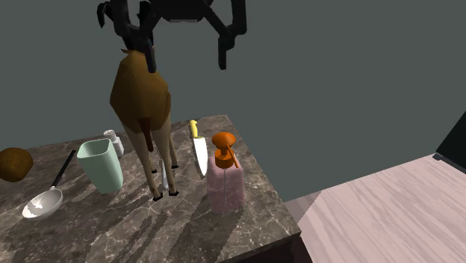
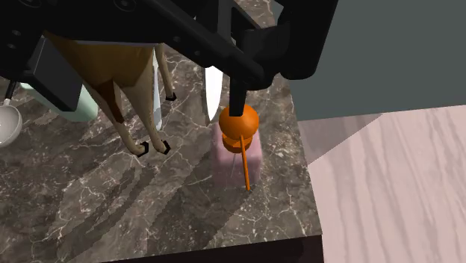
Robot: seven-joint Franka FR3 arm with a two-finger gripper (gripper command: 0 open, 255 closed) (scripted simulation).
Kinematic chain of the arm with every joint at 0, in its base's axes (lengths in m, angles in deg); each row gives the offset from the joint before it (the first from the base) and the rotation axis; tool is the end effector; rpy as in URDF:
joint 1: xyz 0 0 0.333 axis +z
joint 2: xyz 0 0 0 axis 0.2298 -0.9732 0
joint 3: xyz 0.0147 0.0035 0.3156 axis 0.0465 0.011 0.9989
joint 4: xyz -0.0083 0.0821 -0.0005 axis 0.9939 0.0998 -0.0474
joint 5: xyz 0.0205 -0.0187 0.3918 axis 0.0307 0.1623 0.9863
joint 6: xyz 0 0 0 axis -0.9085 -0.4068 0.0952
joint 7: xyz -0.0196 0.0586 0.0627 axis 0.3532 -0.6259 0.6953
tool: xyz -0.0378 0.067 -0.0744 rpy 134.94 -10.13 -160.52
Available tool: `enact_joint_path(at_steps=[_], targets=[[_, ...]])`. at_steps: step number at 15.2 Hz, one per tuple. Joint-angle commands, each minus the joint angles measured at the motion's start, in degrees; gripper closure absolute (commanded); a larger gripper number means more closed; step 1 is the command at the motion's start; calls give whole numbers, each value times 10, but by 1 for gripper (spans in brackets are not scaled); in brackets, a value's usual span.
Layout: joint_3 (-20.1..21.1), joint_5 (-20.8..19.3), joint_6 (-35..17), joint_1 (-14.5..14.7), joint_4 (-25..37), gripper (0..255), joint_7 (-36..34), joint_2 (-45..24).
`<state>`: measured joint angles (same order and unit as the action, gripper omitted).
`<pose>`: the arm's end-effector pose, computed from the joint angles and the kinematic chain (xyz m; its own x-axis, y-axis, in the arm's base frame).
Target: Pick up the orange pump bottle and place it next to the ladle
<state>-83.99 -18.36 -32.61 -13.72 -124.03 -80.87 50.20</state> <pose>0.2883 -0.0125 0.6151 0.9997 0.0194 0.0143 0.0197 -0.9996 -0.0224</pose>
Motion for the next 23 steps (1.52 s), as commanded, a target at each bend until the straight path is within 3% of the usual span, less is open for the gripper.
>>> enact_joint_path(at_steps=[1, 8, 14, 23], targets=[[0, 0, 0, 0, 0, 0, 0, 0], [-62, -23, -117, -2, -117, 0, 81, -7], [-120, -42, -229, -4, -189, 0, 153, -54], [-129, -45, -303, -4, -241, 0, 159, -76]])
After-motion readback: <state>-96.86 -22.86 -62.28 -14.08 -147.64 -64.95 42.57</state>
